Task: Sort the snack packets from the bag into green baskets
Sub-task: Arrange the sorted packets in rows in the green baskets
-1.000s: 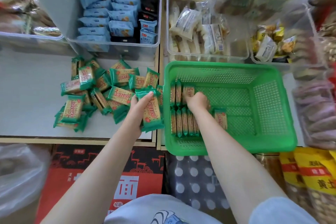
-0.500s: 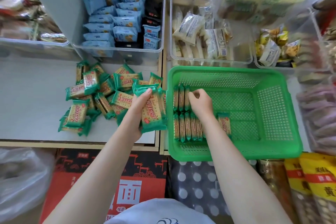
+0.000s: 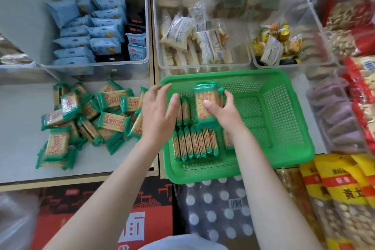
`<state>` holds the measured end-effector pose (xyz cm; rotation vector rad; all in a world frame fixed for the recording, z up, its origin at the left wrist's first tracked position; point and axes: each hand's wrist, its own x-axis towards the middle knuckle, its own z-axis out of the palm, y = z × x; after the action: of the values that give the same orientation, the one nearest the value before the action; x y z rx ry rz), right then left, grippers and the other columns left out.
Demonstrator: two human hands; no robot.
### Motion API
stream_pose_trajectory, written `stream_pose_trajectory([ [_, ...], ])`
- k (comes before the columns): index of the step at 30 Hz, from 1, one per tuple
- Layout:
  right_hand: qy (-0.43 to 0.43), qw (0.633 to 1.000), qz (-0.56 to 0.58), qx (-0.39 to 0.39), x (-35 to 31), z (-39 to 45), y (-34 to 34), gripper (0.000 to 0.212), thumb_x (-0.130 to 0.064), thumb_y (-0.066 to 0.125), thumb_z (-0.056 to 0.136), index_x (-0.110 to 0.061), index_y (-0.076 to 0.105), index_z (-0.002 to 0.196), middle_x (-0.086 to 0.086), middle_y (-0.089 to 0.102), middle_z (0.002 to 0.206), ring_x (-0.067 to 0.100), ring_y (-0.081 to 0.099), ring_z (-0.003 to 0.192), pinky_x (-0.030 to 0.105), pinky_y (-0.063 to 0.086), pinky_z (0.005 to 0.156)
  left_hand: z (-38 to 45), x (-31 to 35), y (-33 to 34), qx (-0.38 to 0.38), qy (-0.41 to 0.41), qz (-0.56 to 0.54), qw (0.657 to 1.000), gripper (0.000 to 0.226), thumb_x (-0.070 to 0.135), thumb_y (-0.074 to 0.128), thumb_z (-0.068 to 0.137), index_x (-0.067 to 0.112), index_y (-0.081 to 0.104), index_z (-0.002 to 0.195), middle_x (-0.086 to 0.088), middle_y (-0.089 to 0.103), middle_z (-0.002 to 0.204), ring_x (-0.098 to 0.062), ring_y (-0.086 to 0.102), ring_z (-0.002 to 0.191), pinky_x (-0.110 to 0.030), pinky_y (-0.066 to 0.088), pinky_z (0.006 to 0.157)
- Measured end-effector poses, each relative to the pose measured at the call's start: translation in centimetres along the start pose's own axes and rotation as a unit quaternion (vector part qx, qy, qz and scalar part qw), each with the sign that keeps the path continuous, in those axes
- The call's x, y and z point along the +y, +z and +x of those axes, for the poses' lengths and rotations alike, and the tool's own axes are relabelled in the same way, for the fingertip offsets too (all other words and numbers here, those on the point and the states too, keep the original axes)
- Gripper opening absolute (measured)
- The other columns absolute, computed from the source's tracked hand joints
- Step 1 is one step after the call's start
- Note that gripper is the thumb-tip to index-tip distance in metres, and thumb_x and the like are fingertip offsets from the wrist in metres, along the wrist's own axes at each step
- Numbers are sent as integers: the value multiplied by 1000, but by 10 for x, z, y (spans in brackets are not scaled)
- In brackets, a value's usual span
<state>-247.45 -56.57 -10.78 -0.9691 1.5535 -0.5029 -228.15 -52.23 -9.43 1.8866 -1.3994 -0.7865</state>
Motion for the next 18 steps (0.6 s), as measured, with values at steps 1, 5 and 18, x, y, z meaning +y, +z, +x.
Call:
stream_pose_trajectory([
  [1,10,999,-34,39,-1,10,-3,111,-53,77,79,-30,2,159,14,29,160,37,39,141,60,31,116,-6,-7,-1,32,-14,13,999,56,42,40,100,13,43,147,-11,41,148,-24,32,141,-39,24,117],
  [5,46,958,-252,126,3,44,16,121,-61,74,79,-20,-7,159,20,18,162,41,27,146,56,32,115,-27,-38,19,-18,-180,-17,983,59,35,42,105,9,25,155,-12,34,156,-26,32,144,-43,28,118],
  [18,69,923,-350,144,27,57,55,113,-83,32,86,0,6,157,29,14,162,41,18,150,53,19,120,-47,-44,30,-70,-187,-23,980,47,43,25,108,20,32,148,11,54,113,-14,55,95,-31,38,75],
])
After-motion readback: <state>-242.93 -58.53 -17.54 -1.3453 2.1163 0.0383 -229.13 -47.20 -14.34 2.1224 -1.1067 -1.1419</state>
